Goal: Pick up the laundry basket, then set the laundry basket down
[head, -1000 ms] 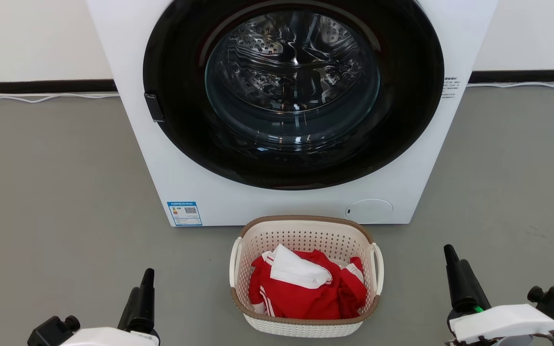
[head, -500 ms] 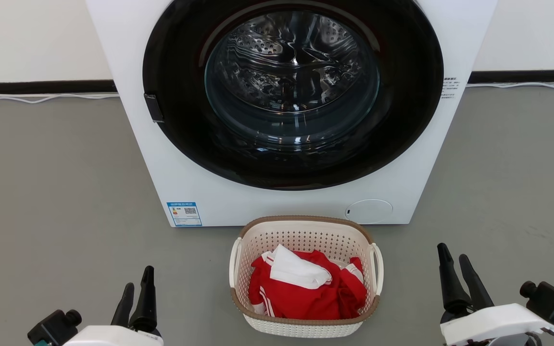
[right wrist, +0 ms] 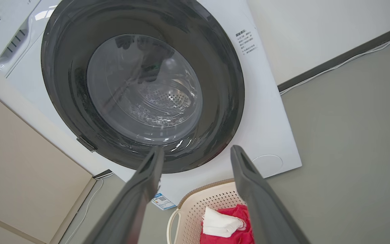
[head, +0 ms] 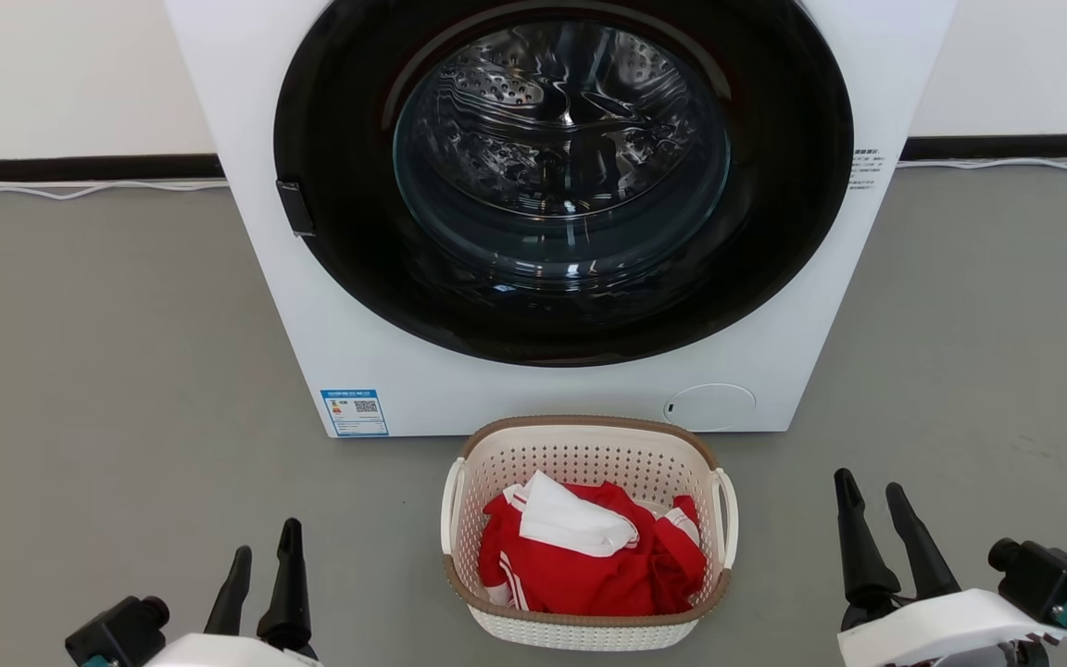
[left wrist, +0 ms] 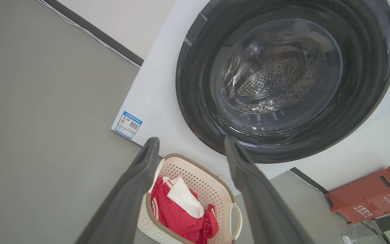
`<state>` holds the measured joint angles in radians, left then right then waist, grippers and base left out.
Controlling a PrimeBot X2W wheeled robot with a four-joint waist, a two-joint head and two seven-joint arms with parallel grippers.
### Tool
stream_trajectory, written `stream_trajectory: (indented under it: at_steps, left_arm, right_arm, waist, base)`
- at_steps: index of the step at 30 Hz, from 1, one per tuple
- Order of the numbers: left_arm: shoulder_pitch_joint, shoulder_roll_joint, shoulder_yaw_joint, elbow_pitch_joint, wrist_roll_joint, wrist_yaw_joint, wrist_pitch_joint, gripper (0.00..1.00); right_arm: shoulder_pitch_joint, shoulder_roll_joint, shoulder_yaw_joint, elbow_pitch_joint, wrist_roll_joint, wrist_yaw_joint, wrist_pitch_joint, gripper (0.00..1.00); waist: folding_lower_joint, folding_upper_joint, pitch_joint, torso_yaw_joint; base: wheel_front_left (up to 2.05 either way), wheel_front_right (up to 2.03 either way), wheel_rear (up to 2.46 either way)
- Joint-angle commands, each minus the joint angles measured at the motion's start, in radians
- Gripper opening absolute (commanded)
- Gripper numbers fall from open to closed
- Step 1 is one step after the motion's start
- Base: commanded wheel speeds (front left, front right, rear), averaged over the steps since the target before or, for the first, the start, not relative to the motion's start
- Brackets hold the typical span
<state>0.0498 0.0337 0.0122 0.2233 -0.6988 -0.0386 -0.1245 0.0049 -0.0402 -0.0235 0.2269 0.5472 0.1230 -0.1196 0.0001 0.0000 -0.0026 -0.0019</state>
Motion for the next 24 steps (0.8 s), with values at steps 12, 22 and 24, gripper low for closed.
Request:
stream_trajectory:
  at_steps: [12, 22, 24]
  left_arm:
    - [-0.016, 0.012, 0.032, -0.038, 0.175, 0.011, -0.047, 1.00]
    - [-0.008, 0.013, 0.036, -0.051, 0.295, 0.020, -0.077, 1.00]
    - [-0.007, 0.014, 0.036, -0.054, 0.317, 0.021, -0.082, 1.00]
  right_arm:
    - [-0.003, -0.010, 0.023, -0.035, -0.166, 0.006, -0.052, 1.00]
    - [0.005, -0.009, 0.022, -0.044, -0.287, 0.006, -0.082, 1.00]
    - [0.006, -0.009, 0.022, -0.046, -0.310, 0.007, -0.087, 1.00]
  waist:
    - [-0.0001, 0.0000, 0.004, -0.002]
    - [-0.0001, 0.0000, 0.006, -0.007]
    - [-0.0001, 0.0000, 0.007, -0.008]
  base:
    - [0.00, 0.00, 0.00]
    - [0.00, 0.00, 0.00]
    - [0.00, 0.00, 0.00]
